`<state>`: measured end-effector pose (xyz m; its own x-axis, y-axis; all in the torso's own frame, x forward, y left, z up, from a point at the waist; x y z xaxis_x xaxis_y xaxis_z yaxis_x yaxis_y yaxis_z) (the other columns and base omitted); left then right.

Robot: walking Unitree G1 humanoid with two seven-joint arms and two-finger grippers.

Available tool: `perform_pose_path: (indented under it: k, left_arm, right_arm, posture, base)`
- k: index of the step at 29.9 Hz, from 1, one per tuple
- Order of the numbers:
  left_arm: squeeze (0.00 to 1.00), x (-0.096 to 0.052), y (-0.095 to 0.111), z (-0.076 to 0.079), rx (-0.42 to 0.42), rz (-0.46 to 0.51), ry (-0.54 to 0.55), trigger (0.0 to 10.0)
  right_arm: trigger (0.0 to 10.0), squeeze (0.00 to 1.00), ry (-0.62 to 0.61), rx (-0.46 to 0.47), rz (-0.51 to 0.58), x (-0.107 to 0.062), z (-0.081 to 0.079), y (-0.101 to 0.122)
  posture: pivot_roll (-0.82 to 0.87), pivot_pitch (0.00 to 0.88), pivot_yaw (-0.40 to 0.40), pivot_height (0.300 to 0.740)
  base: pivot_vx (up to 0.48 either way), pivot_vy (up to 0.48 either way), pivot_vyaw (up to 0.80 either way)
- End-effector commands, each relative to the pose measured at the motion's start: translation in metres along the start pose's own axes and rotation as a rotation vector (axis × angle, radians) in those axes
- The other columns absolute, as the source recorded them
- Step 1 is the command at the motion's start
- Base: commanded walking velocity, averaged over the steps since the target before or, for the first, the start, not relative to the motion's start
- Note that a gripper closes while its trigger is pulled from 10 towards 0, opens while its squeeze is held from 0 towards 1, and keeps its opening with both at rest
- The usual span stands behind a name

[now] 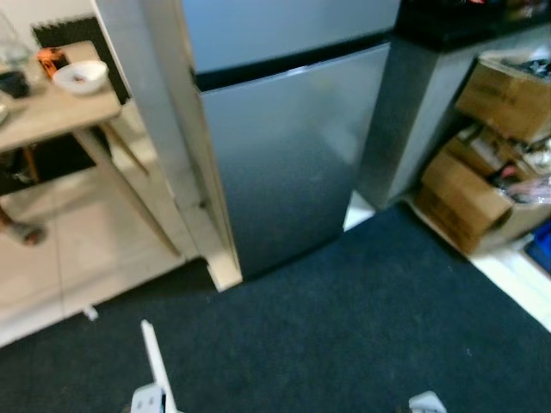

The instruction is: Restocking fridge

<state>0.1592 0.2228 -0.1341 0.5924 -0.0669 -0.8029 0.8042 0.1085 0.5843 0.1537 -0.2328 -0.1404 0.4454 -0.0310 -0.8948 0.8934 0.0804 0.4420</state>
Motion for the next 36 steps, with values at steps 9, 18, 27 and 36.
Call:
perform_pose_path:
  k: [9,18,27,36]
  left_arm:
    - [0.0,-0.0017,-0.0086,0.0018,-0.003,-0.026,-0.01,10.0]
    - [0.0,-0.0013,-0.0095,0.0039,-0.003,-0.029,-0.015,10.0]
    - [0.0,-0.0012,-0.0106,0.0051,0.0,-0.033,-0.018,10.0]
    - [0.0,-0.0012,-0.0118,0.0058,-0.003,-0.035,-0.016,10.0]
  right_arm:
    - [10.0,0.0,0.039,0.0,-0.016,0.0004,-0.0101,-0.0054]
    - [10.0,0.0,0.04,0.002,-0.014,0.0006,-0.0104,-0.0044]
    - [10.0,0.0,0.039,0.003,-0.007,0.0009,-0.011,-0.0026]
    - [10.0,0.0,0.005,-0.001,0.0,0.001,-0.0068,-0.0015]
  posture:
    - [-0.06,0.111,-0.019,0.74]
    - [-0.06,0.109,-0.019,0.74]
    - [-0.06,0.109,-0.019,0.74]
    - [-0.06,0.107,-0.022,0.74]
  base:
    - [0.0,0.0,0.53]
    - [0.0,0.0,0.8]
    - [0.0,0.0,0.79]
    - [0.0,0.0,0.17]
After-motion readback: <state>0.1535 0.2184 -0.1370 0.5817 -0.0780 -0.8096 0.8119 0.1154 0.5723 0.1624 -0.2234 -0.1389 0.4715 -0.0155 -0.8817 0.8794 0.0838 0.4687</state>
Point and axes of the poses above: a point about 5 cm out from each wrist's last joint towards the gripper, its own x axis pointing out of the wrist towards the gripper, its own y axis along the axis of the wrist's last joint, z = x × y, the point moved 5 cm from there along x, pointing out of the wrist towards the gripper, and after that the axes turned 15 degrees about x, right-handed, at the moved point
